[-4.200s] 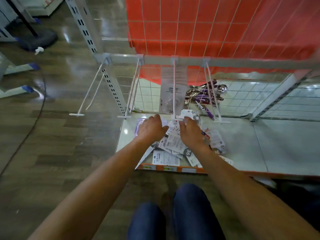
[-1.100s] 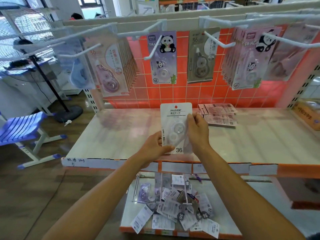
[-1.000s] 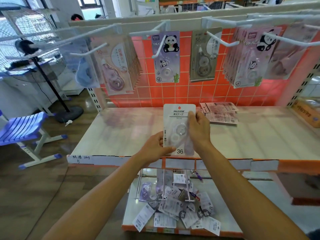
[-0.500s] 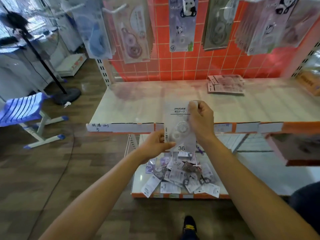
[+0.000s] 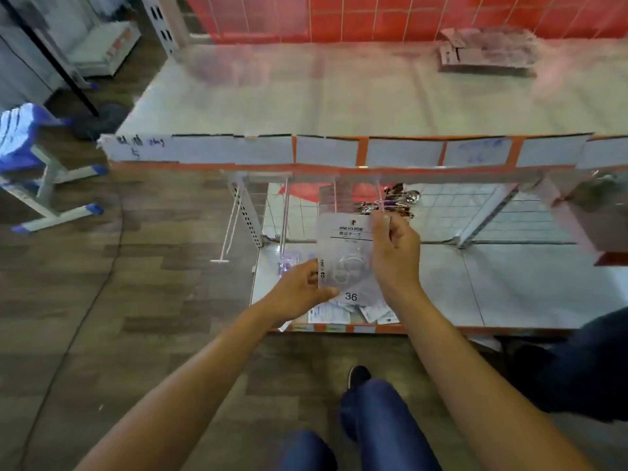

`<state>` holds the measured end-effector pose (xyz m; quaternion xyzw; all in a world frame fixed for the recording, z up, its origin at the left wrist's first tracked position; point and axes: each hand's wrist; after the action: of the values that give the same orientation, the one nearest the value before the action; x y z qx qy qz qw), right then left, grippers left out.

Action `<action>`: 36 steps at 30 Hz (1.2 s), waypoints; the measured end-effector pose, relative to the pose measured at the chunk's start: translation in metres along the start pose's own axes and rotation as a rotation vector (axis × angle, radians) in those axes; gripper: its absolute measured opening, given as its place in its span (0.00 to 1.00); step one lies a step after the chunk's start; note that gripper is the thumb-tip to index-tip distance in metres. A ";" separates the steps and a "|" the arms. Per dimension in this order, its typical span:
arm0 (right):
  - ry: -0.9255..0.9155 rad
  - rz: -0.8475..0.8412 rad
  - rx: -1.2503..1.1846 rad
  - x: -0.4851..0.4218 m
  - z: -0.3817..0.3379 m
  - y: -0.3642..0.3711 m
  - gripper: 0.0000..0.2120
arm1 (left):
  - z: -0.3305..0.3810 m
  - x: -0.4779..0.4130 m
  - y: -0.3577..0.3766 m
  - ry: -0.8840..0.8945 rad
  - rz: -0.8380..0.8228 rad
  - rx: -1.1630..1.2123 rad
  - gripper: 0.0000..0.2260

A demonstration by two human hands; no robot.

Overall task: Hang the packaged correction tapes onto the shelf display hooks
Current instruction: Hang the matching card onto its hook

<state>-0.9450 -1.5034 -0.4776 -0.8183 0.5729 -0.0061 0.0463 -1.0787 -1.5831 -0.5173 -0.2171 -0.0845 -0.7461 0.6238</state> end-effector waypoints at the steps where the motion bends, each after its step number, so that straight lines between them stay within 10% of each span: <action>1: 0.001 -0.004 0.001 0.001 0.019 0.001 0.16 | -0.017 -0.009 0.004 0.002 0.006 0.008 0.13; 18: -0.188 -0.025 -0.030 -0.034 0.266 0.006 0.12 | -0.224 -0.163 0.024 0.230 0.155 -0.096 0.12; 36: -0.420 -0.002 0.041 -0.092 0.312 0.031 0.09 | -0.264 -0.214 -0.012 0.350 0.215 -0.056 0.14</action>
<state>-0.9855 -1.4064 -0.7873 -0.8011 0.5495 0.1531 0.1812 -1.1205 -1.4944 -0.8428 -0.1093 0.0695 -0.7036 0.6987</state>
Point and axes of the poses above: each hand's wrist, its own x-axis away from the middle knuckle, its own y-axis out of the palm, z = x × y, and after that the axes turned 13 degrees about -z, right-handed
